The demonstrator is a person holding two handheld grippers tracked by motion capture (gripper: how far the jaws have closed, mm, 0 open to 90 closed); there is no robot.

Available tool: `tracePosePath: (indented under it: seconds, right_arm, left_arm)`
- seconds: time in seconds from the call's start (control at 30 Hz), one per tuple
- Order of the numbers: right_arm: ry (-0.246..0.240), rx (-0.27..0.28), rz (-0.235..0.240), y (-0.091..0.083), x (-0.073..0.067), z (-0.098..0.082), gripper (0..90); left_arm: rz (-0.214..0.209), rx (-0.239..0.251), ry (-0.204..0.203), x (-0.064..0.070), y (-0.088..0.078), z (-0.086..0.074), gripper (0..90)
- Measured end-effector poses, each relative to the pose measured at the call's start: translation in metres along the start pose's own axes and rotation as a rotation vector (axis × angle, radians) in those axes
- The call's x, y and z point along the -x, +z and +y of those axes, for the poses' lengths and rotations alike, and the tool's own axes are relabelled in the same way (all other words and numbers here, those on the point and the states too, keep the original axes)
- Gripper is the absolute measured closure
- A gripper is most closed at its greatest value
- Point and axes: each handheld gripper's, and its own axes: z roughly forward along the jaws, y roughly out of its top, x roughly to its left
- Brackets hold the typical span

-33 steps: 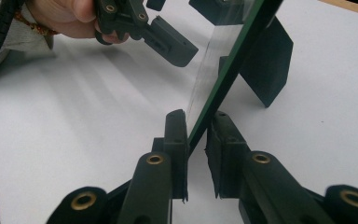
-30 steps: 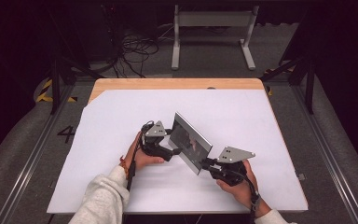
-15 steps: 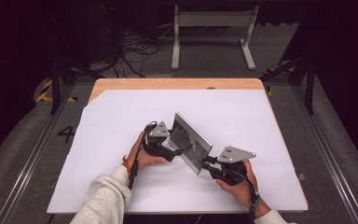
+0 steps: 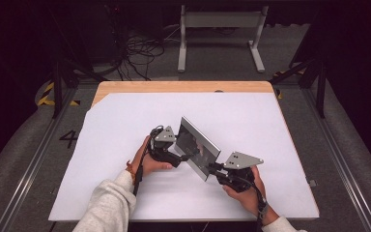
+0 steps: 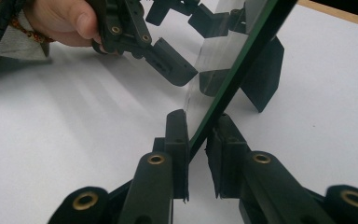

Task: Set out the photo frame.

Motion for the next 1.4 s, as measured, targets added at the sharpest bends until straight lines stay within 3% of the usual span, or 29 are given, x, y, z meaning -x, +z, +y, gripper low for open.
tracePosePath:
  seconds: [0.43, 0.8, 1.03, 1.13, 1.23, 1.4]
  right_arm:
    - [0.015, 0.001, -0.009, -0.002, 0.005, -0.002, 79.7]
    - [0.029, -0.003, -0.011, -0.003, 0.008, -0.003, 79.2]
    - [0.033, -0.003, -0.018, -0.003, 0.009, -0.003, 78.3]
    - [0.030, -0.003, -0.018, -0.003, 0.009, -0.003, 77.9]
    - [0.023, -0.007, -0.020, -0.004, 0.010, -0.003, 77.8]
    - [0.017, -0.014, -0.028, -0.008, 0.009, -0.004, 79.6]
  left_arm:
    - [0.000, -0.030, 0.011, 0.004, -0.008, -0.002, 20.5]
    - [0.012, -0.078, 0.056, 0.013, -0.018, -0.006, 21.4]
    - [0.009, -0.102, 0.060, 0.019, -0.025, -0.010, 22.1]
    - [-0.006, -0.090, 0.054, 0.019, -0.028, -0.012, 22.9]
    - [-0.014, -0.034, 0.028, 0.016, -0.033, -0.015, 26.7]
    - [0.016, 0.025, 0.026, 0.016, -0.034, -0.011, 25.9]
